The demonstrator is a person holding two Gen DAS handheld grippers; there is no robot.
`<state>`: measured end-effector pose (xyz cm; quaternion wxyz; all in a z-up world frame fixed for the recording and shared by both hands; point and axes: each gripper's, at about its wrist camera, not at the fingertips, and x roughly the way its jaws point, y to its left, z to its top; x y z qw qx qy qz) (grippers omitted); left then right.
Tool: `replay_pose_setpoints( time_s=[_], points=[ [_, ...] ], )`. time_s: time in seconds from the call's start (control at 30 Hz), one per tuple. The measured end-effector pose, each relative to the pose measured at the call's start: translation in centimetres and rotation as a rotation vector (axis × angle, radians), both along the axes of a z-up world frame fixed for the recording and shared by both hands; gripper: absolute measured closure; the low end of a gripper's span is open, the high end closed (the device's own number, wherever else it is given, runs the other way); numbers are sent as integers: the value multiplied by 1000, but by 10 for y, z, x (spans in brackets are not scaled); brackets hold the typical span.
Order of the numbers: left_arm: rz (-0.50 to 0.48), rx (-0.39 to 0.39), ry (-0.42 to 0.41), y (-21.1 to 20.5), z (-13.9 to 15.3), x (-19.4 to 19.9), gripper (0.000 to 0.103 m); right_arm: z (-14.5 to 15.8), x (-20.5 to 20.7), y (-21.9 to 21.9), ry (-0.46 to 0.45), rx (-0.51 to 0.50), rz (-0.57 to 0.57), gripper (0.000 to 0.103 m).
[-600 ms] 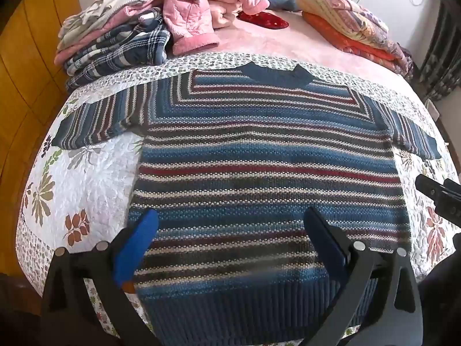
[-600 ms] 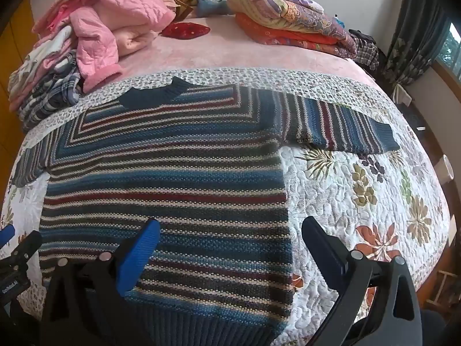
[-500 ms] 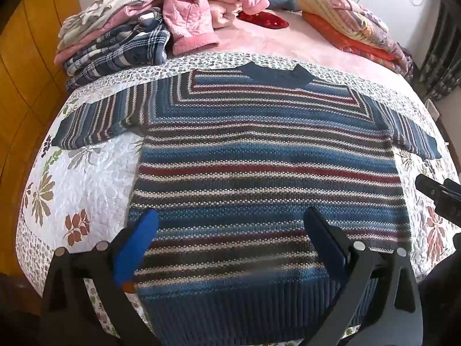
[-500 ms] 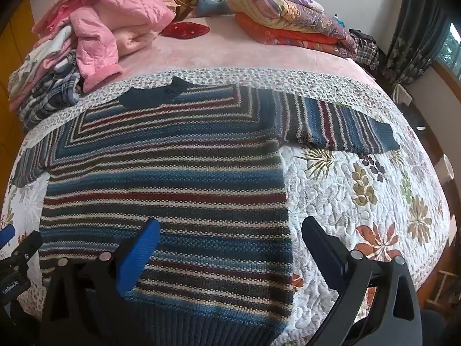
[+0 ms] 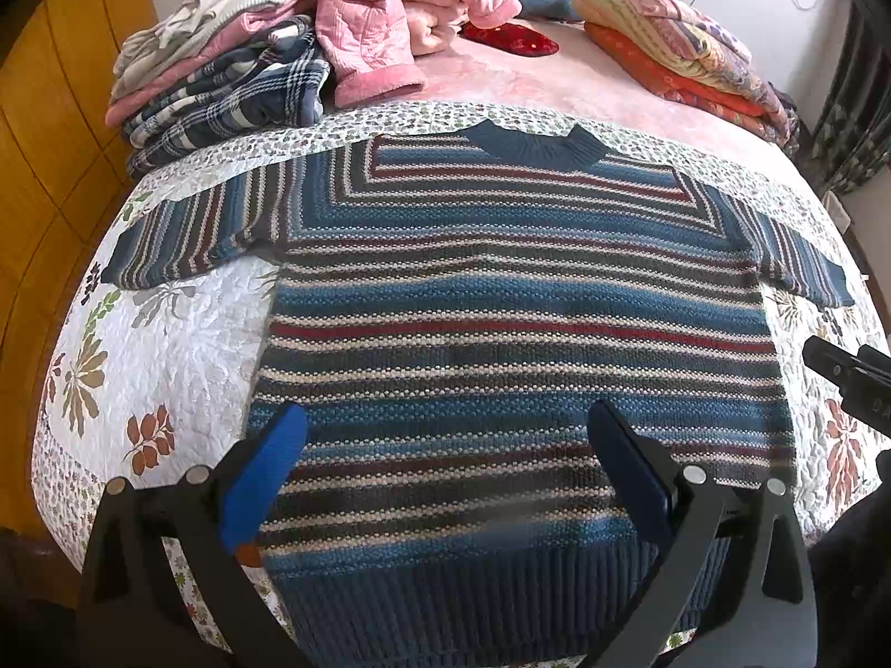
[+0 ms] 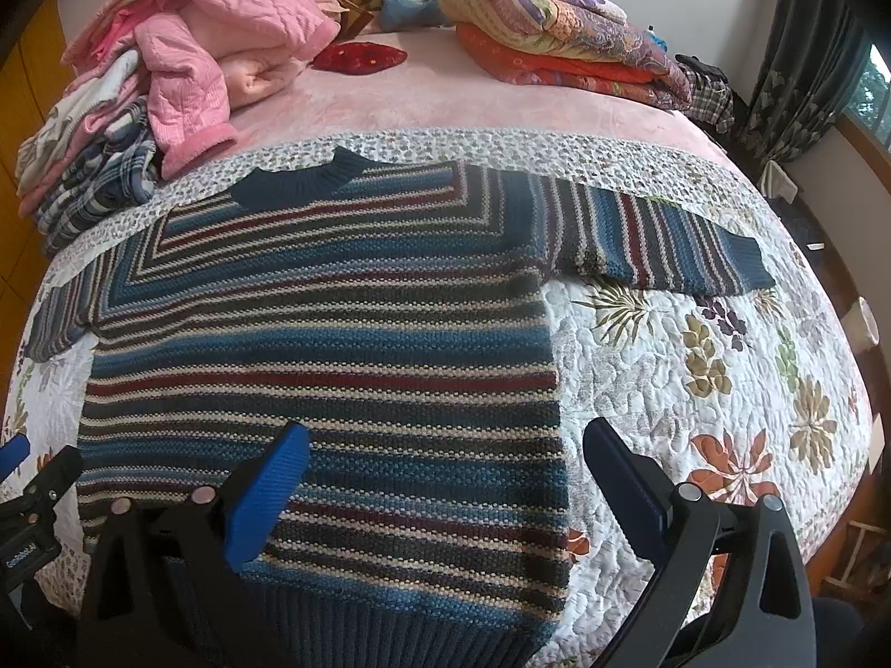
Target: Fold small clothes
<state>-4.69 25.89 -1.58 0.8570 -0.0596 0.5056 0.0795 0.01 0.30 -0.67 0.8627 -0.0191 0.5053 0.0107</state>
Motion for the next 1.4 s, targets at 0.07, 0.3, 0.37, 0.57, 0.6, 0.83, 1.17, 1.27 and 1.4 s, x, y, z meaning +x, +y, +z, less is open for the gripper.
replay_pose_setpoints(
  time_s=[0.07,0.3,0.37,0.57,0.6,0.83,1.17,1.27,1.4],
  points=[
    [0,0,0,0,0,0,3,0,0,0,-2,-1,-1,4],
    [-1,0,1,0,0,0,3,0,1,0,2,-6,1,4],
    [-1,-1,1,-1,1,0,3,0,1,0,6,-4,1,4],
    [-7,2,2,-1,-1,-1,3,0,1,0,7,-2,-1,4],
    [-8,4,1,-1,-2,-1,3,0,2,0,5,-2,-1,4],
    [-7,4,1,-2,-1,0,3,9,2,-1,22,-6,-4,4],
    [-8,-9,3,-1,-2,0,3,14,2,-4,-34,27,-4,4],
    [-15,-37,-3,0,-5,2,3,19,13,-18,-35,52,-30,4],
    [-25,-7,15,-1,-14,16,3,27,48,-50,60,-10,-84,4]
  ],
)
